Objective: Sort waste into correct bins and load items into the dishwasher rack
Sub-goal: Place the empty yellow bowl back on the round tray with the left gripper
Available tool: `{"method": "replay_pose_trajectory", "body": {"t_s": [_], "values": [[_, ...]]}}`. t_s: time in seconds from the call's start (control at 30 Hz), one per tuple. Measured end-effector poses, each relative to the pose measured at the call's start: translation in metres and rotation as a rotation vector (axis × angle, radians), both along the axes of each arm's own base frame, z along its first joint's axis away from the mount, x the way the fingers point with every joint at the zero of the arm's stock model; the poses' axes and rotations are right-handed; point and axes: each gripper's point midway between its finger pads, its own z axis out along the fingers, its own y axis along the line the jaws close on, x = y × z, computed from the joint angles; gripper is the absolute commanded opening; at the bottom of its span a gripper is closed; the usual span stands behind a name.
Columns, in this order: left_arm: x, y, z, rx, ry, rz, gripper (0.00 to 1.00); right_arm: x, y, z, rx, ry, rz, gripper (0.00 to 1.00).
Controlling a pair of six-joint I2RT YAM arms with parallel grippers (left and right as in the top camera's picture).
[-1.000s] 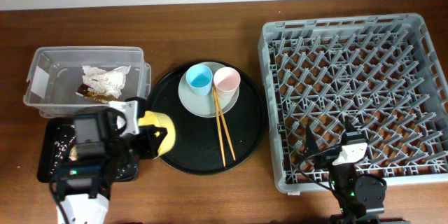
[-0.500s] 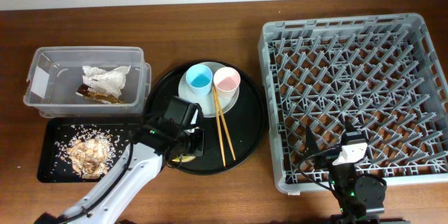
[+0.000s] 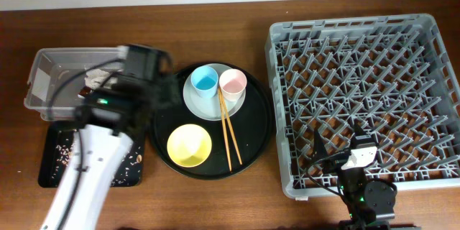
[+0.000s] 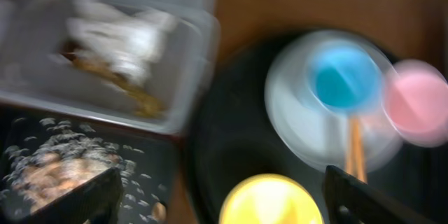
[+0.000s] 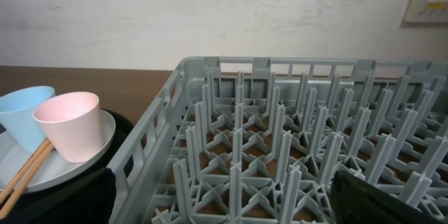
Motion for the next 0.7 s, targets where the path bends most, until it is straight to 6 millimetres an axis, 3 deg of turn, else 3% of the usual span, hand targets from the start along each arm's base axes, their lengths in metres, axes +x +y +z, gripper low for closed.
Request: {"method": "replay_pose_trajectory", "body": {"t_s": [0.13,0.17,0.23,0.4,0.5,0.63,0.7], "values": [[-0.003,0.101,0.002,-0.013,-0.011,0.339,0.99,0.0,0.0,0.0,0.0,0.0,0.0,0.98],[-0.005,0.108,0.001,-0.029,-0.01,0.363,0.99,0.0,0.0,0.0,0.0,0.0,0.0,0.98],[-0.006,0.117,0.0,-0.05,-0.009,0.39,0.99,0.0,0.0,0.0,0.001,0.0,0.0,0.98],[-0.006,0.115,0.0,-0.062,-0.007,0.386,0.99,-0.001,0.005,0.001,0.008,-0.004,0.028,0.98],[-0.006,0.115,0.0,-0.063,-0.007,0.386,0.99,-0.008,0.034,0.035,0.028,-0.139,0.206,0.98],[-0.006,0.115,0.0,-0.065,-0.008,0.385,0.99,-0.02,0.041,0.062,0.146,-0.021,0.243,0.98],[-0.006,0.115,0.0,-0.065,-0.007,0.384,0.99,-0.024,0.04,0.119,0.174,0.045,0.23,0.98]]}}
